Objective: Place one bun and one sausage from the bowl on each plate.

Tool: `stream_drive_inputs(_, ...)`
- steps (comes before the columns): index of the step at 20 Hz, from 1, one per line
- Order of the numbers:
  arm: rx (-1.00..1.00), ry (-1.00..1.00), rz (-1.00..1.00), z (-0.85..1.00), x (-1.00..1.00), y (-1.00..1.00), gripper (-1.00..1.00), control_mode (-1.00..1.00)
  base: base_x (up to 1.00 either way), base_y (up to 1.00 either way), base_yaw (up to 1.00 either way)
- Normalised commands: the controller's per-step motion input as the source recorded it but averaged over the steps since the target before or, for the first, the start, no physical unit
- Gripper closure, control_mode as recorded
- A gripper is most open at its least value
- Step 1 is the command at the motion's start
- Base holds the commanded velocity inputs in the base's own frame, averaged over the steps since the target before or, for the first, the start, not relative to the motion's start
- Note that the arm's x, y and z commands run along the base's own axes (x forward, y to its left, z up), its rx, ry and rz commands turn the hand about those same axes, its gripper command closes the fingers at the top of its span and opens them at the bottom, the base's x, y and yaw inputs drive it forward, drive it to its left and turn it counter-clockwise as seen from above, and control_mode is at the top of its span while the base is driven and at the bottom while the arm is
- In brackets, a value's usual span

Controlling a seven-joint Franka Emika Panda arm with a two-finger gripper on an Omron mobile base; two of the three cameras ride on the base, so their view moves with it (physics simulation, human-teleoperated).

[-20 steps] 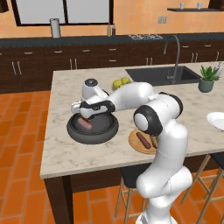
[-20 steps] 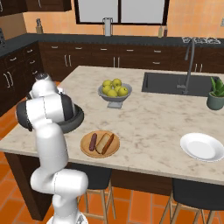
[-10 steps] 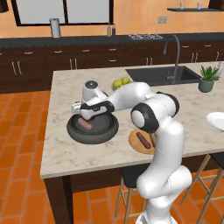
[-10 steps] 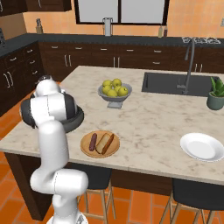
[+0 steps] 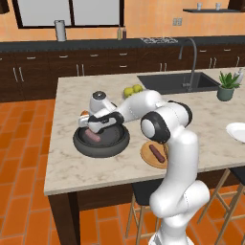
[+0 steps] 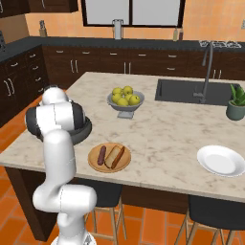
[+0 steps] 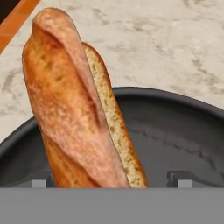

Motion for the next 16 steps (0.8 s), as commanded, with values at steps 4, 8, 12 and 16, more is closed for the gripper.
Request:
stream_drive_inputs(4, 0.0, 0.02, 0.0, -0.2, 0.0, 0.0, 1.0, -1.0, 0.0, 0.0, 0.0)
stream_drive_inputs(8, 0.0, 0.0, 0.0, 0.0, 0.0, 0.0, 1.0, -1.0, 0.0, 0.0, 0.0)
stream_drive_inputs(12, 0.0, 0.0, 0.0, 0.11, -0.05, 0.0, 1.0, -1.0, 0.0, 0.0, 0.0)
stream_drive_inputs(16, 0.02, 0.0, 0.0, 0.64, -0.49, -0.12, 1.0, -1.0, 0.0, 0.0, 0.0)
